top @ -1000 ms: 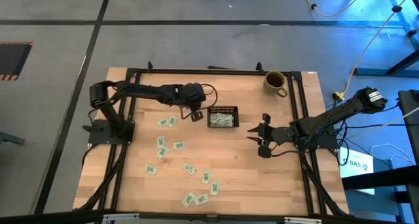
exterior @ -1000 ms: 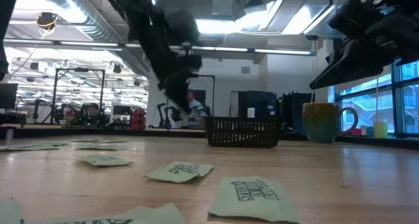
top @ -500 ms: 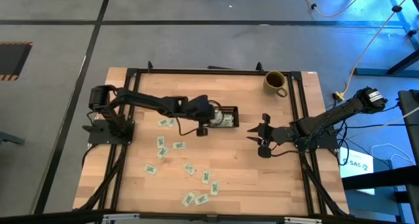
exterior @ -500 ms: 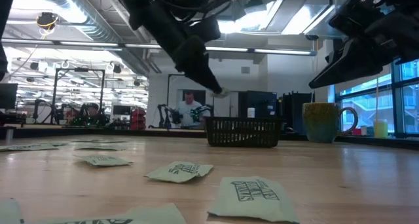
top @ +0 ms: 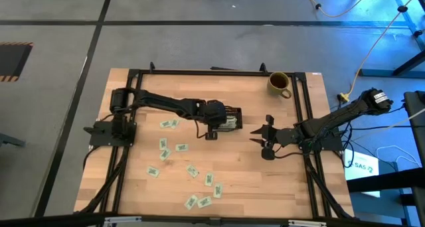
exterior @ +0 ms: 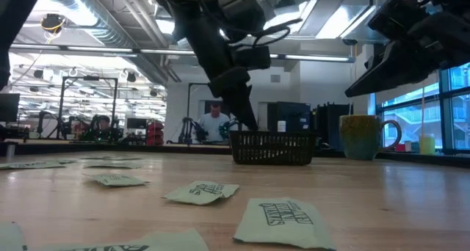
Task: Pick and place Stevia / Truvia into bins
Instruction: Put the stevia packet into the black basket
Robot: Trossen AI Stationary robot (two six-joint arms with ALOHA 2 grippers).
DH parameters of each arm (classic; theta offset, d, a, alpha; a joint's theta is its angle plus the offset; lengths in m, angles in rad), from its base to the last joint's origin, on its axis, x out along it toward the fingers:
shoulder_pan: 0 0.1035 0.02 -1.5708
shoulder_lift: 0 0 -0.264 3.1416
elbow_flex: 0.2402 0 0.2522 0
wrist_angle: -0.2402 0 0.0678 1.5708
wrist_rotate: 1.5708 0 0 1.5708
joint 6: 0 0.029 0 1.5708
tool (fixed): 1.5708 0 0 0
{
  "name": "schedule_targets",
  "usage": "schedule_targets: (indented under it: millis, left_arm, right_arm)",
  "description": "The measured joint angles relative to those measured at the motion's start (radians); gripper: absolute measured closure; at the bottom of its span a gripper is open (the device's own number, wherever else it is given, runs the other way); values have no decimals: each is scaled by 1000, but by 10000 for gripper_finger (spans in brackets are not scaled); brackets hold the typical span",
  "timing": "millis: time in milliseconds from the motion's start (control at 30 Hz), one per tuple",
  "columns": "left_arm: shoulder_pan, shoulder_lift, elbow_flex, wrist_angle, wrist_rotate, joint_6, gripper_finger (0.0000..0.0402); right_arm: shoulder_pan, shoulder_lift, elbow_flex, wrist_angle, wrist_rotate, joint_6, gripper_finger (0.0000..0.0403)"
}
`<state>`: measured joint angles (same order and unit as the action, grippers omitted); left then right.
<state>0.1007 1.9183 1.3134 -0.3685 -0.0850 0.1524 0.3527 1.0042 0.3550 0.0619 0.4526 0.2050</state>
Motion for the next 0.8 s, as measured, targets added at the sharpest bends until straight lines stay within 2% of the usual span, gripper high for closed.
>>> schedule_targets:
  millis: [200, 467, 667, 800]
  left_arm:
    - [2, 13, 4, -7, 0, -2, 394]
    - [2, 11, 4, -32, -1, 27, 357]
    - [2, 11, 4, -55, -3, 33, 347]
    - [-2, 11, 4, -55, -3, -39, 351]
  right_arm:
    - [0, 0, 0, -1, 0, 0, 272]
    - [0, 0, 0, -1, 0, 0, 272]
    - [0, 0, 0, -1, 0, 0, 272]
    - [0, 0, 0, -1, 0, 0, 272]
